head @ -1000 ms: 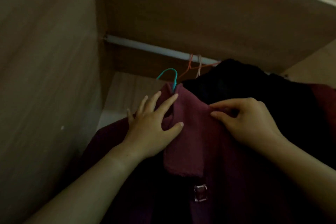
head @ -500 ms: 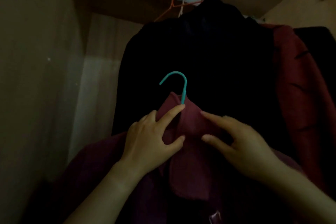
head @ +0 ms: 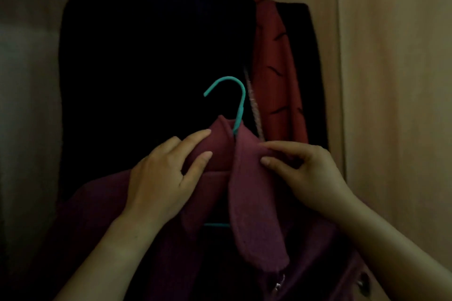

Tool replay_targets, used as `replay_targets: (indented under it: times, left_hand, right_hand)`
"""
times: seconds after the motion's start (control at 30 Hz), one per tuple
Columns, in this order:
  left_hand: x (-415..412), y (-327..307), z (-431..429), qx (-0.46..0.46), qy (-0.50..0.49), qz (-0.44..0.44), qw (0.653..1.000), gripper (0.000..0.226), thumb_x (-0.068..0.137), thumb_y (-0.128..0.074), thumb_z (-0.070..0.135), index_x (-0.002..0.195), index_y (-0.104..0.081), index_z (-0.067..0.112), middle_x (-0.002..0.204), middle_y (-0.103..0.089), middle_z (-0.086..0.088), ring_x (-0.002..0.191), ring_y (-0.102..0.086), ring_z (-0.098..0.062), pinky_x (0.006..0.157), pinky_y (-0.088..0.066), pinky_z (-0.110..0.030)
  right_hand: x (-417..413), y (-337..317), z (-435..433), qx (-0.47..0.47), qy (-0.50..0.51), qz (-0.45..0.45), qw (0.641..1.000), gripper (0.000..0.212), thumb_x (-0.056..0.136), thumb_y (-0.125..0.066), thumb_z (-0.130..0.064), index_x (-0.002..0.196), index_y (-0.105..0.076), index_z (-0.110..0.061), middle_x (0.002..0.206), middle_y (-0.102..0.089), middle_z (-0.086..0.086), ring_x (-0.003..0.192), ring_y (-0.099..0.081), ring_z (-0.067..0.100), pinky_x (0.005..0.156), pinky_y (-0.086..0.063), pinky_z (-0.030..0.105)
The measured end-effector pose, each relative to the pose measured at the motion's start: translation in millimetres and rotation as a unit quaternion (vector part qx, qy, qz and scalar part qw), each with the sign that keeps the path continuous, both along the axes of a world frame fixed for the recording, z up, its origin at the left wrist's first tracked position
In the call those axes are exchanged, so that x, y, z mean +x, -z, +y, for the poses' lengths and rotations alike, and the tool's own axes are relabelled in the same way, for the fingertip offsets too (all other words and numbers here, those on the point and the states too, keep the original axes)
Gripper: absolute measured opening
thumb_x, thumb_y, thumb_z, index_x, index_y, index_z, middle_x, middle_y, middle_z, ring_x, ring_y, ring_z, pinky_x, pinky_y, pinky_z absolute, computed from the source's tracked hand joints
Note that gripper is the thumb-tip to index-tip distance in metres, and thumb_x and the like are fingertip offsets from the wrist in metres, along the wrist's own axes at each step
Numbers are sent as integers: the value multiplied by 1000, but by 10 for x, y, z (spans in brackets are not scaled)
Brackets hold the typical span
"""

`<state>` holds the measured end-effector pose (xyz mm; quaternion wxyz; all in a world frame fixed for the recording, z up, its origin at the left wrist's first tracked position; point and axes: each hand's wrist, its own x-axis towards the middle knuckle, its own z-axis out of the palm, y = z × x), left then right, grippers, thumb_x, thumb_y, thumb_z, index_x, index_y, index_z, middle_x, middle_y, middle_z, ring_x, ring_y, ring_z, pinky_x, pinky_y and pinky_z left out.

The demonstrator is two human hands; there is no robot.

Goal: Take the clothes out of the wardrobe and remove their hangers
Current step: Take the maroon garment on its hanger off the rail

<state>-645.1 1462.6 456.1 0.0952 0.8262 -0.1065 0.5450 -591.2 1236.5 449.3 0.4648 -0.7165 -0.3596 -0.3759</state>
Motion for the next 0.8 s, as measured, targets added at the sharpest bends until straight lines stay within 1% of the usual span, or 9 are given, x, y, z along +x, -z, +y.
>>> replay_targets:
  times: [0.07, 0.13, 0.23, 0.37, 0.5, 0.6, 0.67, 0.73, 0.8]
  left_hand:
    - [-192, 6, -341, 10, 9, -25, 1000, 46, 88, -32, 59, 123, -56, 39, 78, -53, 14, 68, -49, -3, 50, -31, -14]
    - [-417, -14, -728, 14, 19, -52, 998, 43, 88, -37, 57, 120, -58, 38, 77, -52, 12, 68, -47, -5, 49, -31, -18]
    - [-790, -50, -1381, 5, 45, -63, 997, 39, 86, -41, 57, 117, -59, 41, 76, -53, 10, 69, -53, -12, 54, -36, -24]
    - [-1219, 39, -2313, 4, 109, -35, 993, 36, 85, -46, 58, 116, -58, 44, 79, -56, 10, 74, -58, -16, 58, -41, -27]
    - [-1520, 360, -3194, -17, 212, 16, 977, 37, 83, -48, 58, 116, -58, 45, 86, -58, 14, 80, -59, -12, 64, -45, -29]
    - [-1766, 889, -3955, -33, 325, 94, 941, 34, 83, -55, 57, 115, -59, 45, 102, -63, 18, 94, -58, -6, 73, -44, -27]
    - [-1936, 1333, -4427, -40, 386, 157, 908, 32, 83, -59, 53, 113, -59, 44, 102, -61, 20, 93, -54, 0, 73, -40, -23]
    - [-2090, 1794, -4857, -45, 434, 221, 872, 31, 83, -62, 49, 113, -61, 42, 104, -65, 14, 94, -57, -7, 77, -44, -25]
    - [-2242, 2238, -5255, -52, 476, 297, 826, 32, 81, -63, 48, 112, -62, 39, 107, -67, 10, 97, -60, -10, 84, -47, -28]
  right_hand:
    - [-243, 55, -338, 12, 15, -3, 1000, 21, 76, -73, -30, 94, -70, -41, 89, -70, -24, 76, -68, 20, 72, -54, 27]
    - [-537, 78, -723, 23, 27, -17, 999, 20, 77, -73, -28, 96, -71, -37, 90, -70, -22, 79, -69, 11, 73, -53, 25]
    - [-1019, 103, -1358, 45, 43, -27, 998, 20, 77, -74, -29, 95, -70, -38, 90, -70, -23, 83, -65, -4, 76, -48, 14]
    - [-1669, 217, -2266, 53, 102, -16, 993, 25, 76, -75, -26, 86, -66, -46, 81, -66, -33, 80, -62, -10, 75, -45, 10]
    - [-2369, 565, -3111, 62, 156, 37, 985, 25, 78, -73, -16, 90, -67, -37, 81, -67, -29, 79, -62, -10, 75, -45, 9]
    - [-2947, 1108, -3784, 73, 233, 94, 965, 22, 78, -74, -19, 94, -69, -34, 85, -70, -21, 76, -63, -4, 74, -49, 15]
    - [-3343, 1520, -4175, 71, 301, 134, 942, 24, 78, -73, -22, 97, -68, -34, 87, -69, -20, 77, -61, -8, 74, -46, 13]
    - [-3742, 1909, -4510, 68, 364, 178, 912, 25, 76, -73, -27, 96, -66, -40, 83, -66, -24, 74, -60, -9, 72, -45, 11]
    - [-4109, 2253, -4799, 58, 418, 221, 879, 24, 75, -70, -34, 98, -68, -39, 79, -66, -18, 70, -58, -2, 68, -43, 16]
